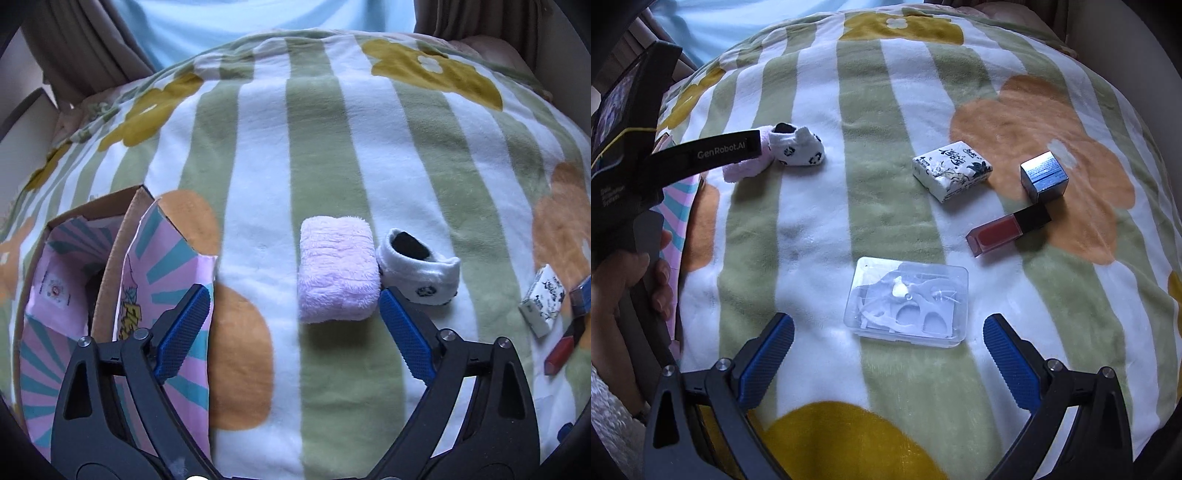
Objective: Organize objects
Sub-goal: 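Grasp the pink fluffy towel with left tool while right tool grasps the clear floss box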
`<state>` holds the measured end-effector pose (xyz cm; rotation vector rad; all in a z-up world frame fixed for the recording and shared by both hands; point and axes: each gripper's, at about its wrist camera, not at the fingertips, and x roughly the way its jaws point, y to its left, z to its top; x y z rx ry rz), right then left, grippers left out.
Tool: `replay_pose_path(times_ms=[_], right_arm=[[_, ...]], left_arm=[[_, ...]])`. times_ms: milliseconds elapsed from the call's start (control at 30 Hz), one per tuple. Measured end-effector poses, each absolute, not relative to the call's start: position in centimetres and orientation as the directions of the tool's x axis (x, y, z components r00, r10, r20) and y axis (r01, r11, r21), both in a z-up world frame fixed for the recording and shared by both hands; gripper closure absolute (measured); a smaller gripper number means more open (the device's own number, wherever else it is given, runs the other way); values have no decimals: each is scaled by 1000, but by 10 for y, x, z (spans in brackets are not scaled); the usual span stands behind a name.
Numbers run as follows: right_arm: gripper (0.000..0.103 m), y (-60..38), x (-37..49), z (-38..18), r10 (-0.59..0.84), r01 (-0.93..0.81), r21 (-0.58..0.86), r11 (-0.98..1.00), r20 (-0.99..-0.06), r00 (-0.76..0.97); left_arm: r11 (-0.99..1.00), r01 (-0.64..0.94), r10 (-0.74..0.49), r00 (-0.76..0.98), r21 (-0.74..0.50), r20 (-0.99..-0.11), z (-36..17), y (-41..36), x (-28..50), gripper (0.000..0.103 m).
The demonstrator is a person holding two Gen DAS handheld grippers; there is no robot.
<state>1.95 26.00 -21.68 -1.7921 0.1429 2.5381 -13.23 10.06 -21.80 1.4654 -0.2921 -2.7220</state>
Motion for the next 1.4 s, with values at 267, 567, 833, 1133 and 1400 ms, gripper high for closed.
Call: replay_pose_path(times_ms=[267, 567, 833, 1133, 1400], right_arm=[[1, 255, 16, -239, -2, -81, 30, -996, -944, -329], [1, 261, 13, -244, -2, -129, 48, -991, -940, -340], [5, 264, 9, -247, 10, -136, 39, -990, -941, -339], [27, 272, 1, -262, 23, -154, 20, -988, -961, -275], [27, 280, 11, -247, 12, -163, 38, -986, -955, -296]], left_arm=[[-953, -158, -121, -582, 257, -804, -230, 111, -148, 12], [-944, -256, -39, -543, 209, -839, -226, 116, -144, 12], [-960, -244, -8, -458, 135, -889, -247, 106, -166, 36], [-959, -277, 55, -389, 60, -920, -257, 107, -174, 62], [-966, -257, 69, -387, 36, -920, -242, 101, -172, 63]])
